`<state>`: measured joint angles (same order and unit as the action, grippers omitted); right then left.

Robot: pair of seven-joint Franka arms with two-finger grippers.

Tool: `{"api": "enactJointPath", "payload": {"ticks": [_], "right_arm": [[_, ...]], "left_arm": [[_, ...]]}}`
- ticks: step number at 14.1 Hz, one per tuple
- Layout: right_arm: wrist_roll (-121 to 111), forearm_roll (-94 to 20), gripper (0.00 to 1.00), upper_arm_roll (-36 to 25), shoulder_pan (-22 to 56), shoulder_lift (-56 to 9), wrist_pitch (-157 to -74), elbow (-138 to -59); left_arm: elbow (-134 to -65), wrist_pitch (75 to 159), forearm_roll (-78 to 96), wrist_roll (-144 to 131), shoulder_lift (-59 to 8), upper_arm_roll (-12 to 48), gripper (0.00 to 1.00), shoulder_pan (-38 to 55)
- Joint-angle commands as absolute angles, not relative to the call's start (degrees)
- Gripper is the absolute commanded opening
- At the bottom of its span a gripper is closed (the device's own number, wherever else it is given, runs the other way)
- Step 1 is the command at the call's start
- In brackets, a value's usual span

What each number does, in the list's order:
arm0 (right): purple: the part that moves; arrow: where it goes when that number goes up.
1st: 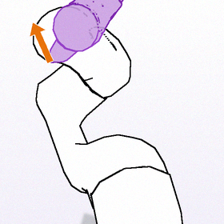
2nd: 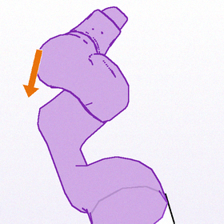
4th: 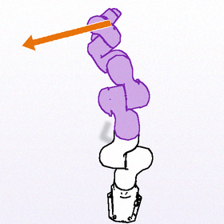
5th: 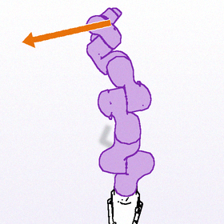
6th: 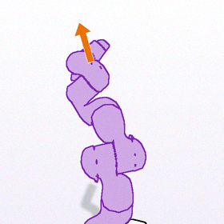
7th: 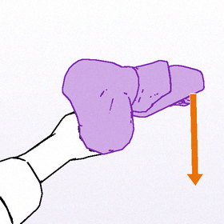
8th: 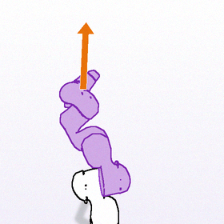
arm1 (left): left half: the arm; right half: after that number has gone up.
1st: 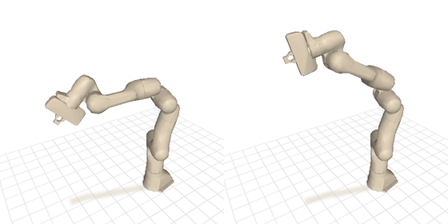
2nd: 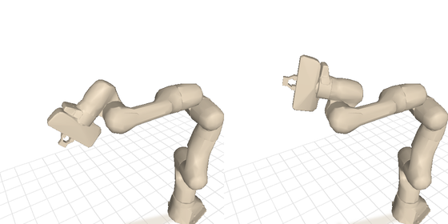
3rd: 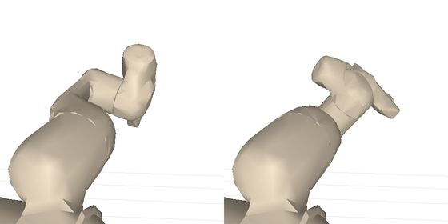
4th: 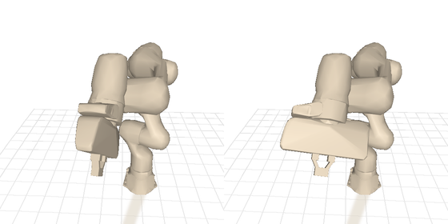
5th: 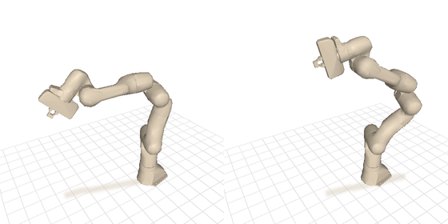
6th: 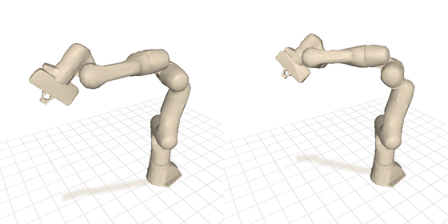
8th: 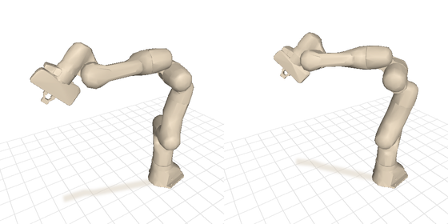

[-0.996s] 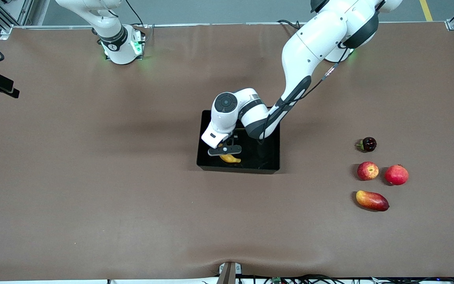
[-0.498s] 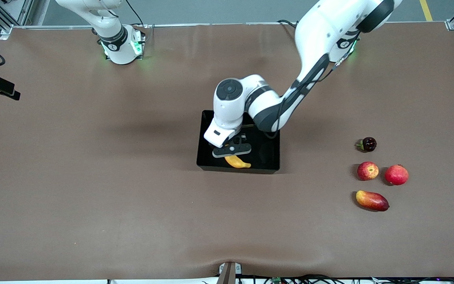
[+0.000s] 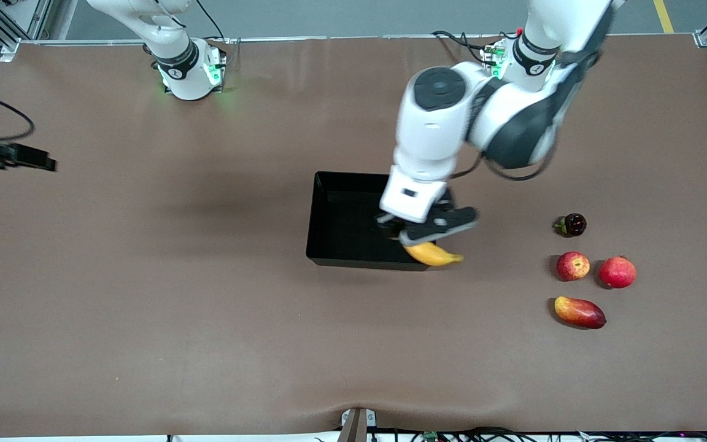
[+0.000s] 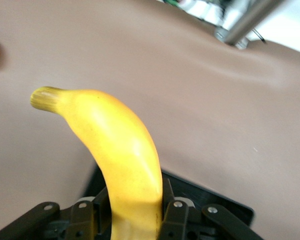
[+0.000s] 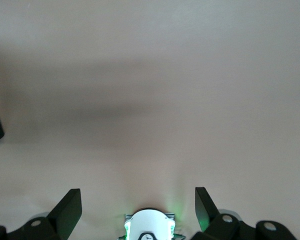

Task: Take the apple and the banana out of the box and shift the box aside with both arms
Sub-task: 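Carry the banana toward the fruits while the right gripper reaches the tray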

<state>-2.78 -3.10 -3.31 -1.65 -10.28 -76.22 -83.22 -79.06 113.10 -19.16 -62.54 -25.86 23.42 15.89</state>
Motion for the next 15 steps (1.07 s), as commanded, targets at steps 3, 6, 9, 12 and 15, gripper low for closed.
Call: {"api": "enactJointPath", "payload": {"ticks": [3,6,9,12,15], "right_arm": [[2.5,-11.9,1.00,-3.0,6.1,-15.5,-81.9,-84.5],[7.6,-13.3,1.00,-3.0,10.4,-15.5,-89.2,-89.1],[17.5,-13.9,1.00,-3.0,17.7,-16.4,-100.8,-94.9],[27.9,-13.6,1.00,-3.1,27.8,-21.9,-114.4,-96.7],[29.0,-13.4,1.00,-3.1,32.0,-26.2,-122.8,-97.0]], "left_arm": [[-81.2,107.3,-16.1,-53.9,-20.7,23.5,0.00,7.3],[-81.6,107.3,-13.0,-47.1,-20.7,23.4,0.00,0.5],[-83.3,107.3,-12.0,-41.5,-21.9,23.3,0.00,-4.7],[-86.1,109.0,-12.4,-40.7,-24.4,23.3,0.00,-7.1],[-93.5,114.9,-12.7,-40.7,-24.6,23.0,0.00,-7.8]]}}
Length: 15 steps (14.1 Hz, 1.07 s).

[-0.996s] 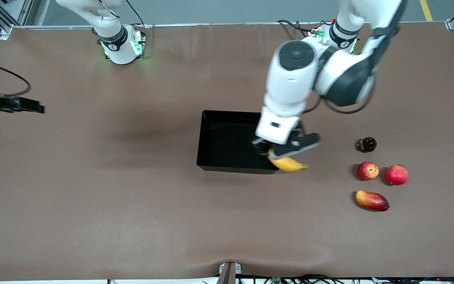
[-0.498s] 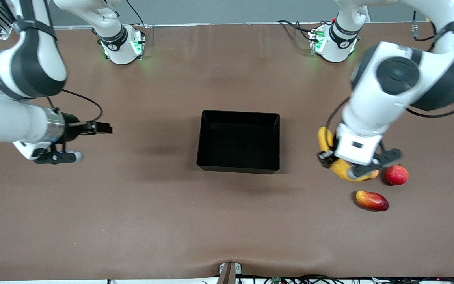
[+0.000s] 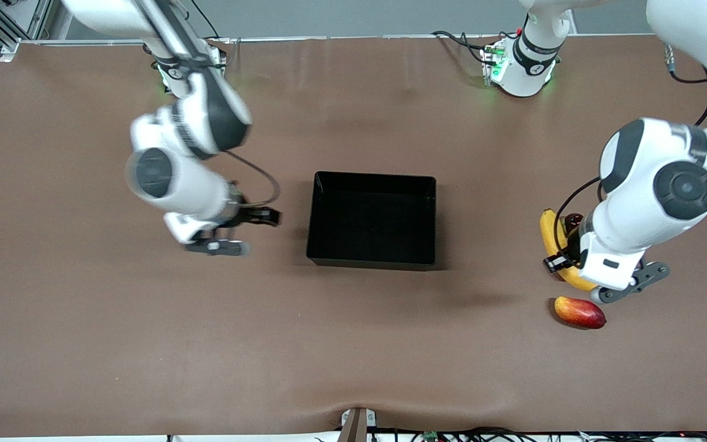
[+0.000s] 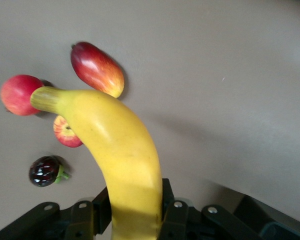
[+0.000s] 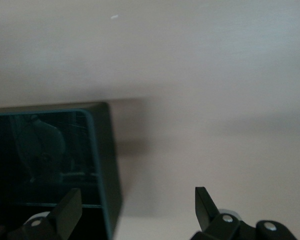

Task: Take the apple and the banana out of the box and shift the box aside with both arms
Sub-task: 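Carry the banana toward the fruits while the right gripper reaches the tray, then lower the banana near the fruits while the right gripper grips the tray rim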

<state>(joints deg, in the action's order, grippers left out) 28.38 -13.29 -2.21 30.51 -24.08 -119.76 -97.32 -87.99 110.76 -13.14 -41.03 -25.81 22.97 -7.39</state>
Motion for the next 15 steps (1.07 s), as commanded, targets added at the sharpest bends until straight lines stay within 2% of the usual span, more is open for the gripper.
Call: {"api": "enactJointPath", "payload": {"ticks": [1,3,6,9,11,12,15], "right_arm": [[29.2,-13.4,1.00,-3.1,33.2,-27.1,-124.0,-97.3],[31.4,-13.3,1.00,-3.1,35.2,-29.4,-126.3,-97.3],[34.3,-12.0,1.00,-3.8,38.0,-32.5,-128.2,-97.2],[35.0,-5.7,0.50,-3.7,38.1,-33.2,-127.6,-97.3],[35.4,-5.7,0.08,-3.6,38.1,-33.6,-127.8,-97.2],[35.9,-5.7,0.00,-3.6,37.9,-33.6,-127.6,-97.1],[37.5,-5.8,0.00,-3.5,37.9,-33.5,-127.5,-96.7]], "left_arm": [[-96.6,117.8,-12.8,-40.7,-24.1,23.0,0.00,-8.4],[-102.0,122.1,-14.7,-39.0,-23.2,23.1,0.00,-9.1],[-105.5,125.2,-19.4,-38.3,-24.3,23.1,0.00,-9.3],[-108.8,130.9,-24.9,-33.3,-25.8,23.1,0.00,-9.2],[-111.0,135.6,-25.5,-27.0,-27.6,23.2,0.00,-9.8],[-111.1,136.3,-25.5,-23.9,-28.8,23.3,0.00,-10.9],[-112.1,136.3,-25.4,-13.6,-29.9,23.4,0.00,-11.2]]}}
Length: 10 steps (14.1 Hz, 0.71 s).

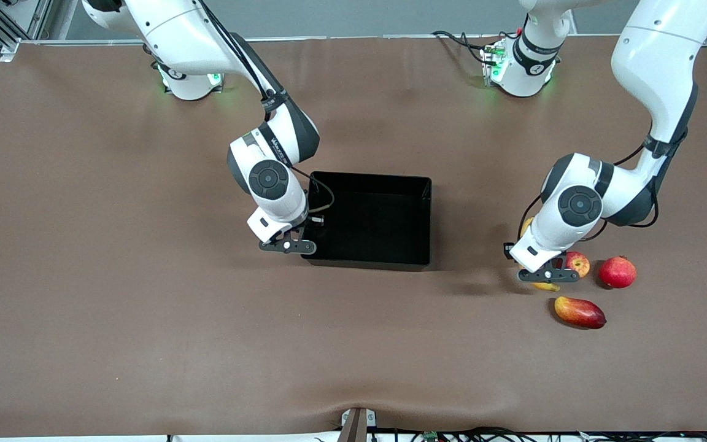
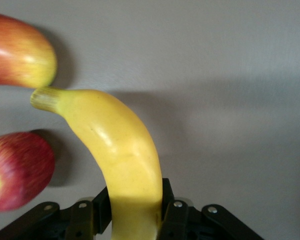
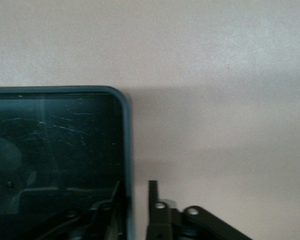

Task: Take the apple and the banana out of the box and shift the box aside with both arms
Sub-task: 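Lower the banana near the fruits while the right gripper grips the tray rim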

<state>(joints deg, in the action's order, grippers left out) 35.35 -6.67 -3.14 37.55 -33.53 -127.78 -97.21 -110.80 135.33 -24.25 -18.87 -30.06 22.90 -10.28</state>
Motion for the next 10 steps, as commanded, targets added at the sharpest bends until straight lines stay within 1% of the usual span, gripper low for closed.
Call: {"api": "enactJointPath", "payload": {"ticks": [1,5,8,10], "right_arm": [[37.6,-5.8,0.00,-3.5,37.8,-33.3,-127.5,-96.7],[38.4,-6.9,0.00,-3.5,36.7,-32.4,-125.3,-94.8],[37.9,-13.1,0.00,-3.6,32.0,-29.4,-119.9,-92.3],[36.7,-13.2,0.00,-3.5,27.8,-26.7,-114.5,-92.3]], "left_arm": [[-112.7,136.3,-25.4,-12.1,-30.0,23.4,0.00,-11.3],[-114.6,136.7,-25.5,-12.0,-30.2,23.3,0.00,-11.7],[-114.3,137.5,-25.5,-12.0,-32.0,23.3,0.00,-13.0],[-114.3,139.8,-25.5,-12.0,-33.0,23.2,0.00,-13.0]]}}
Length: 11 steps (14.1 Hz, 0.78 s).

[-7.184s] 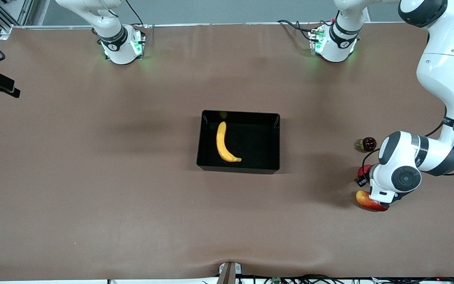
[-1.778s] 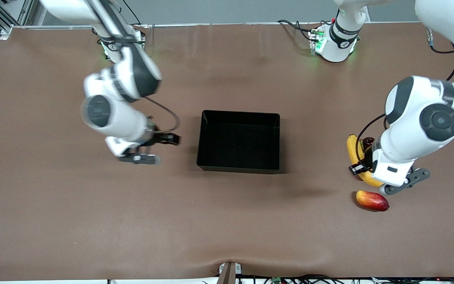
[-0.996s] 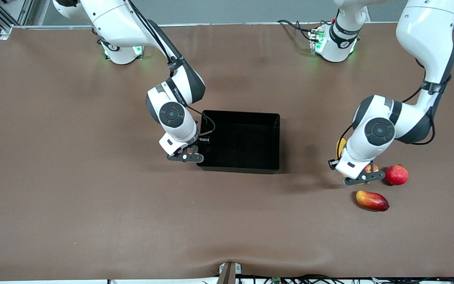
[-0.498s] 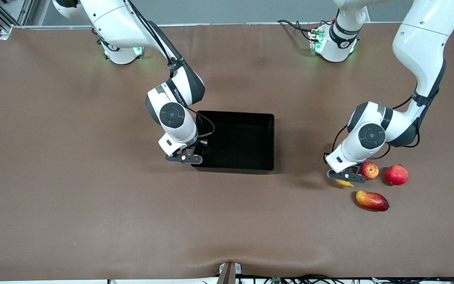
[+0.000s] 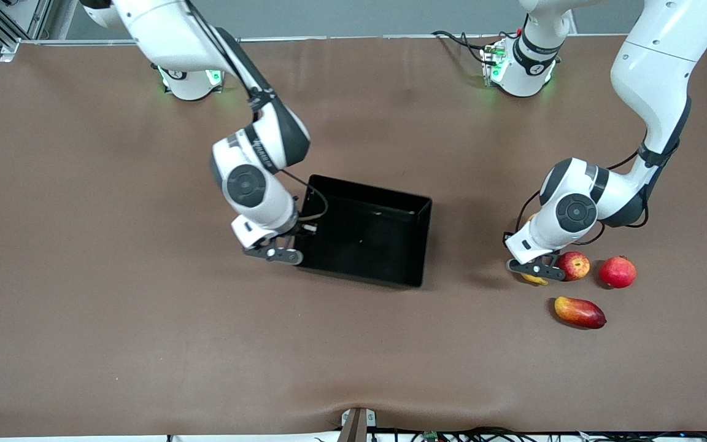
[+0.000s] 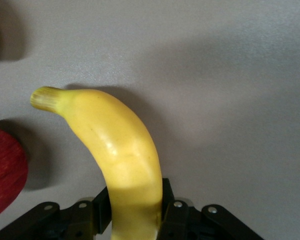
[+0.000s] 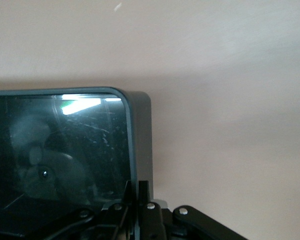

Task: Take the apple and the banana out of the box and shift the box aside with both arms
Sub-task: 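Drag the black tray away with the right gripper while the left gripper releases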

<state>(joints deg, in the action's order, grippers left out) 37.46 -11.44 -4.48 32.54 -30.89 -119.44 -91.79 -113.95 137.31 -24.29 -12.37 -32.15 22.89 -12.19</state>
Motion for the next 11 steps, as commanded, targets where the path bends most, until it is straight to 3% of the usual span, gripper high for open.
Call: {"api": "enactJointPath", "payload": {"ticks": [1,2,3,4,7,11], "right_arm": [[34.4,-13.2,0.00,-3.6,25.0,-25.7,-111.6,-92.5],[29.9,-13.2,0.00,-3.6,21.6,-24.7,-108.6,-92.8],[26.2,-13.2,0.00,-3.7,19.0,-24.1,-105.8,-92.9],[23.8,-13.0,0.00,-3.8,15.8,-23.7,-104.0,-92.9],[9.5,-12.6,0.00,-3.8,5.6,-23.7,-101.0,-92.9],[-9.2,-7.3,0.00,-4.0,-6.0,-24.8,-101.4,-93.5]], "left_arm": [[-114.1,140.4,-25.4,-12.3,-33.2,23.2,0.06,-13.0],[-113.7,140.5,-25.4,-13.0,-33.9,23.3,0.33,-13.0],[-113.6,140.5,-25.4,-13.1,-33.8,23.3,0.95,-12.9],[-113.5,140.5,-25.4,-13.2,-33.1,23.3,1.00,-12.9],[-110.8,138.4,-24.6,-14.3,-28.4,23.5,1.00,-12.9],[-102.1,122.0,-17.2,-14.8,-19.2,24.4,1.00,-12.7]]}}
